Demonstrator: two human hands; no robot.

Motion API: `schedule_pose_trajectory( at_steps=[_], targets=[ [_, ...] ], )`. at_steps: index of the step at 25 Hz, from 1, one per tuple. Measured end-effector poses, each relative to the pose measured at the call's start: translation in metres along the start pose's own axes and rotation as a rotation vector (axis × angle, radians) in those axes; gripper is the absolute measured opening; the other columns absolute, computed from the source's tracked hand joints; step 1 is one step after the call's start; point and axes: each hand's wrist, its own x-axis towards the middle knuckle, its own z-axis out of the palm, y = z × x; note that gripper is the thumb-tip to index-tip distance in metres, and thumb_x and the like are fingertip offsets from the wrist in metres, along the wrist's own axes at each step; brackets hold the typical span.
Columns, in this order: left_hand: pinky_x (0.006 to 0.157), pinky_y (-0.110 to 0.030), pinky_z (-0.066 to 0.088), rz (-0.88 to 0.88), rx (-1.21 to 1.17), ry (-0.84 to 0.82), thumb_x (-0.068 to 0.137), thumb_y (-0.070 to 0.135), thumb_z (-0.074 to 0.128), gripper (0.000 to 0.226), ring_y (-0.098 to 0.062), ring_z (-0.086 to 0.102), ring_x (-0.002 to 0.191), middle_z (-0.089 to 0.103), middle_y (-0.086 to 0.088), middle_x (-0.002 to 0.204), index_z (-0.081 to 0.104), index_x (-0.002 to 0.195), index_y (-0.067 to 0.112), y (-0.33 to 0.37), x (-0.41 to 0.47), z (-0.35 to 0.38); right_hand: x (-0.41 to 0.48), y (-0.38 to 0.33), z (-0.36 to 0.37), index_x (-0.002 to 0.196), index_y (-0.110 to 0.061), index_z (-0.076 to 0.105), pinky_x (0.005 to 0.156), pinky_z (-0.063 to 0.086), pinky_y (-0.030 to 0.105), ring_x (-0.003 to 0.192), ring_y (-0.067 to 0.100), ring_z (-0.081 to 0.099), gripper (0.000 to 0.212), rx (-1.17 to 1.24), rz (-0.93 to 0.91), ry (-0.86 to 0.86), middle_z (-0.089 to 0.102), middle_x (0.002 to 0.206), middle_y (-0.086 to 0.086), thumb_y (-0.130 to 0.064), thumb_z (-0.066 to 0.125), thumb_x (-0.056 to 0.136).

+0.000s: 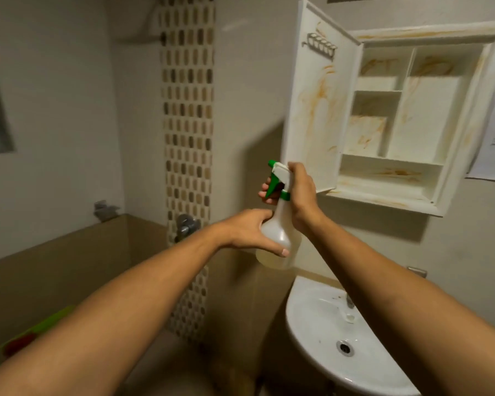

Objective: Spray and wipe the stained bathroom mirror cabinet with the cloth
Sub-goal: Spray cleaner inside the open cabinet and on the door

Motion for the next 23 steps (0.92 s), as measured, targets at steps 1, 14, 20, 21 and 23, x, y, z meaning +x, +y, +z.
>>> schedule_pose_trajectory(
  at_steps=[1, 14, 20, 21, 23],
  targets=[
    [0.092, -0.038, 0.060, -0.022, -0.011, 0.042, 0.061, 0.056, 0.093, 0.069, -0.007, 0.071, 0.099, 0.074, 0.011, 0.110, 0.065, 0.118, 0.029, -0.011, -0.017, -0.013, -0.001, 0.001, 0.020, 0.093, -0.003, 0.076, 0.068, 0.060, 0.039, 0.074, 0.035, 0.074, 0.051, -0.027, 0.004, -0.048, 0.076, 0.083, 0.021, -0.045, 0.046, 0.101],
    [0.080, -0.030, 0.061, -0.279, 0.056, 0.322, 0.062, 0.057, 0.090, 0.076, -0.008, 0.069, 0.096, 0.068, 0.016, 0.112, 0.058, 0.127, 0.035, -0.237, -0.192, -0.192, 0.008, 0.113, 0.287, 0.136, -0.015, 0.058, 0.088, 0.063, 0.044, 0.107, 0.024, 0.070, 0.051, -0.671, -0.030, -0.587, 0.069, 0.123, 0.005, -0.033, 0.079, 0.092],
    [0.092, -0.043, 0.060, -0.346, 0.070, 0.323, 0.065, 0.057, 0.089, 0.091, -0.015, 0.063, 0.111, 0.060, 0.009, 0.128, 0.046, 0.142, 0.034, -0.362, -0.232, -0.255, 0.038, 0.204, 0.417, 0.126, -0.019, 0.063, 0.073, 0.063, 0.037, 0.105, 0.016, 0.069, 0.041, -0.609, -0.025, -0.561, 0.069, 0.116, -0.003, -0.035, 0.079, 0.092],
    [0.094, -0.043, 0.059, -0.350, 0.049, 0.304, 0.070, 0.053, 0.089, 0.091, -0.016, 0.061, 0.114, 0.058, 0.007, 0.134, 0.043, 0.146, 0.032, -0.379, -0.234, -0.259, 0.041, 0.218, 0.428, 0.126, -0.021, 0.063, 0.075, 0.064, 0.041, 0.105, 0.016, 0.069, 0.040, -0.595, -0.018, -0.553, 0.069, 0.116, -0.004, -0.035, 0.079, 0.092],
    [0.096, -0.040, 0.058, -0.367, -0.015, 0.281, 0.076, 0.046, 0.088, 0.092, -0.017, 0.060, 0.119, 0.055, 0.005, 0.142, 0.037, 0.151, 0.031, -0.418, -0.234, -0.267, 0.052, 0.252, 0.452, 0.128, -0.021, 0.064, 0.079, 0.065, 0.047, 0.102, 0.016, 0.070, 0.041, -0.568, 0.010, -0.520, 0.070, 0.115, -0.006, -0.034, 0.078, 0.092]
  ],
)
